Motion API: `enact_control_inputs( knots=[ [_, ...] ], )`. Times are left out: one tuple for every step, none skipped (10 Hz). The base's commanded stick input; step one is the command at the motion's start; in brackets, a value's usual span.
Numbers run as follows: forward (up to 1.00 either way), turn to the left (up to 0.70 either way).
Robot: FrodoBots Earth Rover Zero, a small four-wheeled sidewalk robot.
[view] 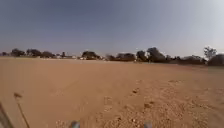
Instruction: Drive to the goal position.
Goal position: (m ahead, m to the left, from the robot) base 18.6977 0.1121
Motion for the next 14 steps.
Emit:
enact_control_inputs(
  knots=[
    [0.70, 0.00],
    [0.70, 0.00],
    [0.70, 0.00],
    [0.70, 0.00],
    [0.70, 0.00],
    [0.70, 0.00],
    [0.70, 0.00],
    [0.70, 0.00],
    [0.70, 0.00],
    [0.70, 0.00],
    [0.70, 0.00],
    [0.70, 0.00],
    [0.70, 0.00],
    [0.70, 0.00]
  ],
)
